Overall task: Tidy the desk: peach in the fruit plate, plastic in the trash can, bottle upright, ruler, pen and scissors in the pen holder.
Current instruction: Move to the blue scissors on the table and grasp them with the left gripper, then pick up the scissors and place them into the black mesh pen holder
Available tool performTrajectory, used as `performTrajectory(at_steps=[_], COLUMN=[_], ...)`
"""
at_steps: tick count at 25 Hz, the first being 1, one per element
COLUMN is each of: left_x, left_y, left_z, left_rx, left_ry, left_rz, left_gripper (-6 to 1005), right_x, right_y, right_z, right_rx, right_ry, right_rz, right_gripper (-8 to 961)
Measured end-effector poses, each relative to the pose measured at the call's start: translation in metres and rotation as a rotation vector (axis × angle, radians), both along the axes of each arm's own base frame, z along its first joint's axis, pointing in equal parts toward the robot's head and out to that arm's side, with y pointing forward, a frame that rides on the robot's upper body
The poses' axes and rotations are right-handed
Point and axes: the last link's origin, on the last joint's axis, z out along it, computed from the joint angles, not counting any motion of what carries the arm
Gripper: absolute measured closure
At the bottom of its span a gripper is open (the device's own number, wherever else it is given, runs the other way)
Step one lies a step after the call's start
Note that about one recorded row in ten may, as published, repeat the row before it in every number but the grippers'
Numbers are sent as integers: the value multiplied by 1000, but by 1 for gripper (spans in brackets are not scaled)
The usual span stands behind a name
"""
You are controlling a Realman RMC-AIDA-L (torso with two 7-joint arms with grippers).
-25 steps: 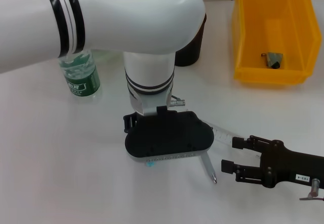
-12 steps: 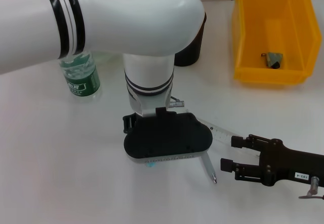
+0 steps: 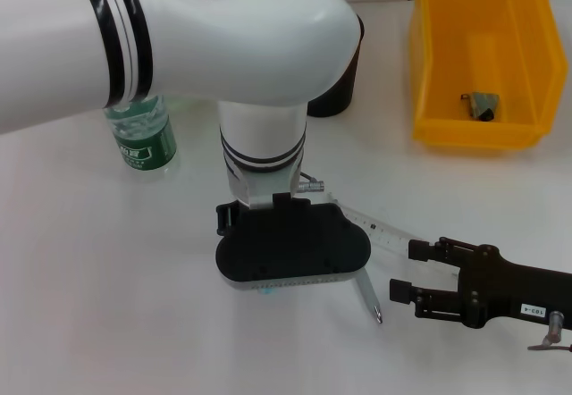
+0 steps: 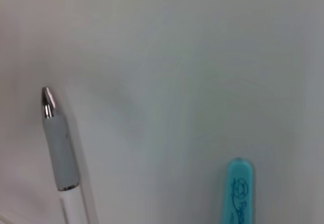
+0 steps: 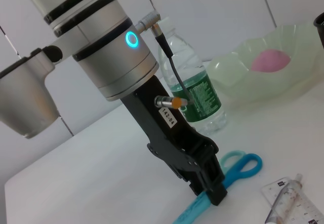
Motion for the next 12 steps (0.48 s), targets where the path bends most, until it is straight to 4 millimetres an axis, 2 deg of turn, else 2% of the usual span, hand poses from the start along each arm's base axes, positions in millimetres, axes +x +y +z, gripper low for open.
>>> performTrajectory(at_steps=[5,12], left_x=[-1,3], left_y=[0,2], left_z=[0,-1], left_rx=[-2,25], left_ry=[8,1], left_rz=[-6,-15], left_gripper=[766,776], right_x=[0,1], right_y=[0,1], right_z=[0,1], right_rx=[2,5], right_ry=[1,0], right_rz=[-2,-4], right_gripper=[127,127])
